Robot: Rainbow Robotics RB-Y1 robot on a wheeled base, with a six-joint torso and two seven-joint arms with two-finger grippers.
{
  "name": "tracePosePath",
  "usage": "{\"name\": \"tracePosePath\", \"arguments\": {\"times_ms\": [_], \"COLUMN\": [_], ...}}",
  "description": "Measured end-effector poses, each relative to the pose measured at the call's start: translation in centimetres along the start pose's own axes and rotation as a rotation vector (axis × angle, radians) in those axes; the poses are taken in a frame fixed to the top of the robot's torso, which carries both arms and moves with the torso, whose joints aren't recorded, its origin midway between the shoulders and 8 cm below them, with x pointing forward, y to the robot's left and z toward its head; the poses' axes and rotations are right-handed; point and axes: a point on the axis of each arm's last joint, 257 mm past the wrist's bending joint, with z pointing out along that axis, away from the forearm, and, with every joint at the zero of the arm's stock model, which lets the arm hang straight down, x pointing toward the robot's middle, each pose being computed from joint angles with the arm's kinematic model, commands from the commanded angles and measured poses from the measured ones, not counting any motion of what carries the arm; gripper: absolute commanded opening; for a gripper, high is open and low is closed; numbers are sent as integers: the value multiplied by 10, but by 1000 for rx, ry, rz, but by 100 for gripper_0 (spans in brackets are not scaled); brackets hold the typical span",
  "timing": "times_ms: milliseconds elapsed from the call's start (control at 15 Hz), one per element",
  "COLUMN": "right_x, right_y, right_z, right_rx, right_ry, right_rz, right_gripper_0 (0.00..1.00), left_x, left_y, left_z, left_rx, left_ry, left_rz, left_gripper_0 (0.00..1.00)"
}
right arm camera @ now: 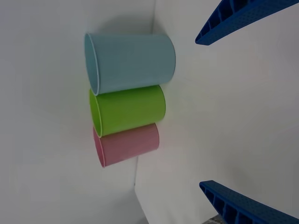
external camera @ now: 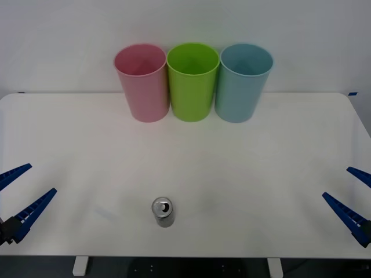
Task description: Grasp the object on the table and drop it into the matching bin: aluminum can to the light blue bin, PET bottle to the pink bin.
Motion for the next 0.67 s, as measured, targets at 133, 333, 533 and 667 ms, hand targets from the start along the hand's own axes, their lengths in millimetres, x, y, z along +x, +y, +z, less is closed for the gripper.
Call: {"name": "tracePosePath", "arguments": {"times_ms": [133,333,533,667], "right_x": [5,18,30,39], "right_y": [8,25,41,52], "right_z": [2,5,12,17], "right_rx": [-32,-79,-123,-154], "right_ry": [17,40,60,68], "right_rz": [-11,-12,-26,-72], "right_gripper_0": [100,100,100,100], "left_x": [0,0,0,0], "left_y": [0,0,0,0], "left_z": [0,0,0,0], "left_rx": [0,0,0,0], "left_ry": [0,0,0,0], "left_rz": [0,0,0,0], "left_gripper_0": [100,100,100,100]}}
